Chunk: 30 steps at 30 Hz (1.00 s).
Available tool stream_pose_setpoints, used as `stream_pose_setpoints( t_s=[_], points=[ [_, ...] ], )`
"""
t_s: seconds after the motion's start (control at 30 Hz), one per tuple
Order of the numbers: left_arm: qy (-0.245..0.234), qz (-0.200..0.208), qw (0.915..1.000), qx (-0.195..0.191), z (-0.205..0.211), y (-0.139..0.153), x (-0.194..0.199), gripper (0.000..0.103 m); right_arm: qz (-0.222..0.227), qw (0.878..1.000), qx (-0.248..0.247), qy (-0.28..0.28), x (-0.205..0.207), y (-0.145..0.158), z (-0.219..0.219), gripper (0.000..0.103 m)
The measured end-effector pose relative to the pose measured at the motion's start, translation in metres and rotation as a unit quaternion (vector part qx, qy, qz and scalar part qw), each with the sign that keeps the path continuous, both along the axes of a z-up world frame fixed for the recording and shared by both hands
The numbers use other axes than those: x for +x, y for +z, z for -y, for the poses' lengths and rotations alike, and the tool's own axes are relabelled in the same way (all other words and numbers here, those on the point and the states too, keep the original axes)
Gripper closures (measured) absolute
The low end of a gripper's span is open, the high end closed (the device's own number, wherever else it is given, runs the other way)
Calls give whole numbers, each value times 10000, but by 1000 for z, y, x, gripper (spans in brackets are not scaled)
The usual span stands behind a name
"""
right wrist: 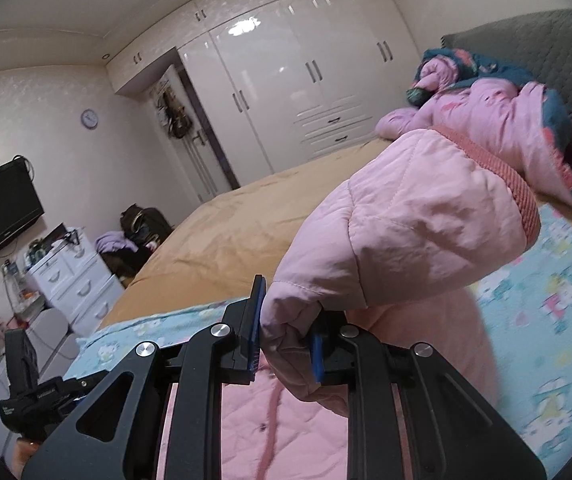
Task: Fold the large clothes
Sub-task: 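Lift the sleeve with the right gripper and carry it across the jacket front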
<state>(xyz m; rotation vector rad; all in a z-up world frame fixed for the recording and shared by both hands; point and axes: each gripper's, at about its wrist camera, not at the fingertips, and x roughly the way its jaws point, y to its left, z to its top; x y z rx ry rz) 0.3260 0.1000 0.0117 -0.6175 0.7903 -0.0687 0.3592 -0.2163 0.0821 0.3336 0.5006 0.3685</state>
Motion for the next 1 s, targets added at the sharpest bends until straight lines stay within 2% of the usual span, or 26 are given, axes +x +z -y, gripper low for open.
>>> stream_pose_setpoints(
  t_s=[0.27, 0.47, 0.57, 0.63, 0.7, 0.77, 0.8, 0.87, 0.9, 0.93, 1.0],
  points=[
    [335, -255, 9989, -219, -32, -24, -1, 9, -483, 9979, 201, 377, 2, -56, -60, 85],
    [311, -418, 9983, -267, -29, -33, 4, 9, -967, 9942, 297, 361, -1, -107, -90, 85],
    [215, -471, 9983, -254, -22, -38, 8, 9, -1322, 9887, 610, 345, -3, -130, -91, 82],
    [155, -533, 9982, -211, -17, -42, 11, 9, -1653, 9822, 823, 341, -4, -143, -88, 75],
    [56, -626, 9979, -183, -8, -48, 14, 9, -1901, 9739, 1228, 172, -10, -152, -78, 48],
    [-34, -699, 9973, -215, -2, -53, 17, 9, -1964, 9670, 1622, -100, -19, -158, -64, 44],
    [-69, -735, 9969, -260, 1, -56, 18, 9, -1983, 9611, 1876, -421, -26, -161, -53, 41],
    [-130, -781, 9964, -318, 4, -60, 19, 9, -1879, 9529, 2274, -709, -32, -164, -38, 41],
    [-162, -790, 9962, -335, 5, -61, 20, 9, -1787, 9541, 2297, -707, -31, -162, -36, 55],
    [-216, -797, 9958, -399, 5, -62, 21, 9, -1603, 9604, 2204, -586, -30, -156, -36, 70],
    [-224, -779, 9947, -632, 2, -63, 21, 9, -1162, 9768, 1765, -336, -33, -138, -47, 75]
  ],
)
